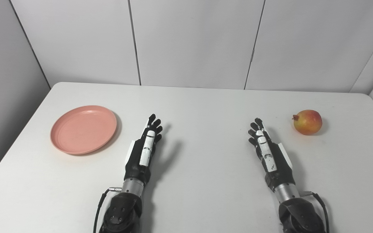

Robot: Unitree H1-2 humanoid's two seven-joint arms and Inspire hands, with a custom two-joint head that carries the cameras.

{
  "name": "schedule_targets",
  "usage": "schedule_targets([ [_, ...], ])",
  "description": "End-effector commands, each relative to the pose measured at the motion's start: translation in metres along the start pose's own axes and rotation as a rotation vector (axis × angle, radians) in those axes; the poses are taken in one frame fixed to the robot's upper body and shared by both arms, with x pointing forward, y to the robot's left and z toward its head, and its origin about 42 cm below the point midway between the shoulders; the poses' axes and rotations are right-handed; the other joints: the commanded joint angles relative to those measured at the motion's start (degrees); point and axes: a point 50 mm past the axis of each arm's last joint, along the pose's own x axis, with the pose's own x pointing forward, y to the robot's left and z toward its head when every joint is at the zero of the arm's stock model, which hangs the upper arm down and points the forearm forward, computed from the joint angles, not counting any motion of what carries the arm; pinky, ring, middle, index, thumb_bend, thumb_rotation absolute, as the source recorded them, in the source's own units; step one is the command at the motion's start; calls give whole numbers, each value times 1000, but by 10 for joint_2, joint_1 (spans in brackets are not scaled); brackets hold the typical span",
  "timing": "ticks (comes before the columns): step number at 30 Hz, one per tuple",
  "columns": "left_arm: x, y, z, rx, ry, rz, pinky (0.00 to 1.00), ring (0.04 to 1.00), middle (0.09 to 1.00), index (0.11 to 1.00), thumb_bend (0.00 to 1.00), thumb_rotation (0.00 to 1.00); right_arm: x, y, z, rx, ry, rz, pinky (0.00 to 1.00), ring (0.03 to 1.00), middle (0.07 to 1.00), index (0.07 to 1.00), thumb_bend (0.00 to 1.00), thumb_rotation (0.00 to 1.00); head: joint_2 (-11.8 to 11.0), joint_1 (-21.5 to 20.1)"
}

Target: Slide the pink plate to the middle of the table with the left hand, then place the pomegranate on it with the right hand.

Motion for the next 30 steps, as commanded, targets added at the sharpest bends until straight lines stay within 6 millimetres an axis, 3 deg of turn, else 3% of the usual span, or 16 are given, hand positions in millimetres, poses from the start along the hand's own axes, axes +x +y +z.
schedule_targets([
  [1, 4, 0, 2, -2, 0, -3, 963, 960, 971, 965, 367, 1000, 0, 2, 0, 4, 2, -1, 966, 965, 977, 1000, 256, 1000, -1, 1],
  [30, 4, -1, 1, -2, 8, -4, 965, 963, 976, 971, 359, 1000, 0, 2, -2, 8, 2, 1, 960, 961, 975, 1000, 241, 1000, -8, 6],
])
